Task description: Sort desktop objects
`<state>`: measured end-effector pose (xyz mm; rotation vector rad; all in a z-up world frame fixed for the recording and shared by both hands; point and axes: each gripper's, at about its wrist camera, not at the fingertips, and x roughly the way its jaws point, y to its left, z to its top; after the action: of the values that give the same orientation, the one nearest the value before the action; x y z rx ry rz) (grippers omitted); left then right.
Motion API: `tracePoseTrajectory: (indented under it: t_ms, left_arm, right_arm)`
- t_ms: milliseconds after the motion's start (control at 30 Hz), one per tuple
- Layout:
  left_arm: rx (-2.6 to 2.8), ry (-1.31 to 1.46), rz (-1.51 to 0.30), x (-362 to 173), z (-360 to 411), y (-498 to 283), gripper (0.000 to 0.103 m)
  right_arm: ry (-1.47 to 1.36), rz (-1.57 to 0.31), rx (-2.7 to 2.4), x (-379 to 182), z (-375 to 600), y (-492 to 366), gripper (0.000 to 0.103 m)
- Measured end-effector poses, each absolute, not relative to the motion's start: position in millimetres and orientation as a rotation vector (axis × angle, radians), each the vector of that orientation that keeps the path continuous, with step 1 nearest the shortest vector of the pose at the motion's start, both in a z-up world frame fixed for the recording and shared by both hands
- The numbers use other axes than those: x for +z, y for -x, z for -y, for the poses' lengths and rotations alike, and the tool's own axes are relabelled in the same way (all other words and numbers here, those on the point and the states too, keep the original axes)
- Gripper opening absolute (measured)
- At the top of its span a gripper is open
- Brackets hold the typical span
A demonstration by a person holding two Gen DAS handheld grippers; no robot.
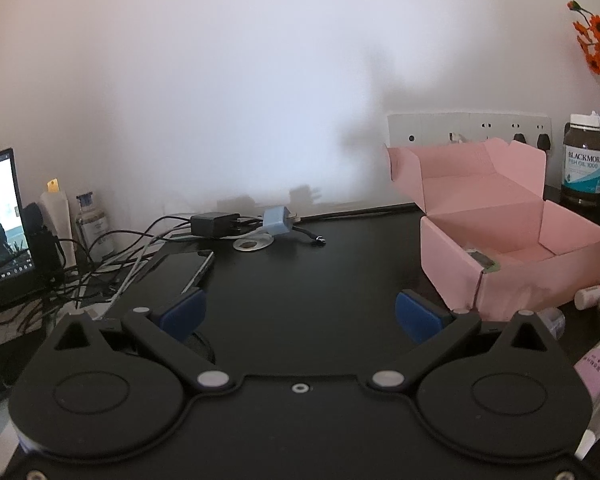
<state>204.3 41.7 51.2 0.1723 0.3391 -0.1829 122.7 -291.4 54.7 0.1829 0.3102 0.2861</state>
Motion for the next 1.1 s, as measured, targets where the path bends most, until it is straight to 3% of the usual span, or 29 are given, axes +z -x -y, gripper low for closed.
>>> tracePoseTrajectory:
  t_ms: [1100]
  left_arm:
    - [-0.256, -0.22, -0.336, 60, -45, -149, 0.103]
  right_arm:
    - [-0.162, -0.322, 0.325, 55, 288, -123, 0.102]
